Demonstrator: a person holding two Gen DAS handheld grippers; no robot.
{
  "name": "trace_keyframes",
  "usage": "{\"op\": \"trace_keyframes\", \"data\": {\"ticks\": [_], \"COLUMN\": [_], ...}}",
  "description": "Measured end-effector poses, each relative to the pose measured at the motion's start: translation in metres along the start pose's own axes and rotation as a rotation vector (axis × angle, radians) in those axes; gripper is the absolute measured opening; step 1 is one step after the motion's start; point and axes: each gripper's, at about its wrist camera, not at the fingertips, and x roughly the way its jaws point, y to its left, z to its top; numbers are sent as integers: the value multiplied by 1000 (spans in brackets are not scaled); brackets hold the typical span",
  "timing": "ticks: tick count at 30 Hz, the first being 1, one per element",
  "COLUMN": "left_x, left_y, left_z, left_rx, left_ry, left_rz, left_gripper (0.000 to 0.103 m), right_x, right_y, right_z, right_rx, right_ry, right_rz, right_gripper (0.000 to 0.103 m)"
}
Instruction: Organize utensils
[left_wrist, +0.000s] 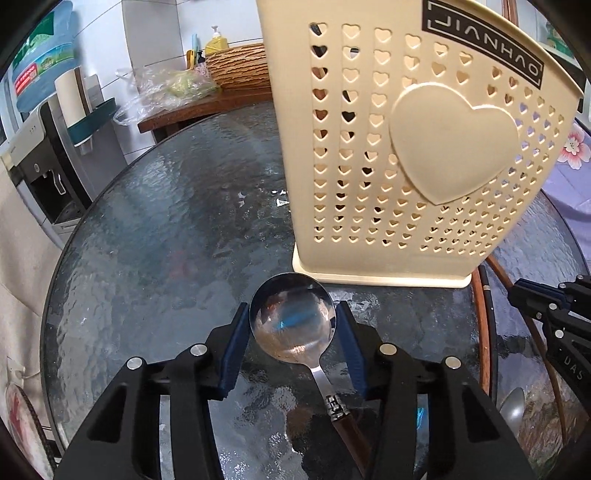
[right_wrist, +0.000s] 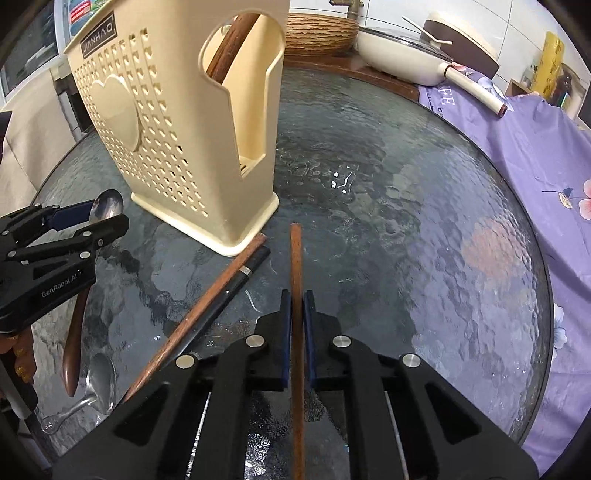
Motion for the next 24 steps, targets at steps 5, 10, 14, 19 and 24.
{"op": "trace_keyframes", "data": {"ticks": [5,10,14,19,24], "left_x": [-5,-26,-53,-86,-108], "left_y": [4,11,16,22,24], "left_z": [-2,-1,2,6,4], "left_rx": [-8,-18,-17,-15,-7], "left_ry": [-11,-61,-131,-213,-260], "left_rz": [-39,-79,-116,-158,-214], "left_gripper": [46,46,46,46,46], "right_x": [-5,-29,-58,-92,-117], "right_y": [-6,-13,-20,-28,-32], "right_z": [-5,-6,-10,-9,-10], "right_rx": [27,67,109,141,162], "right_ry": [-30,-110,-187,-270,-309], "right_rz": [28,62,106,153,200], "right_gripper": [7,7,7,7,7]}}
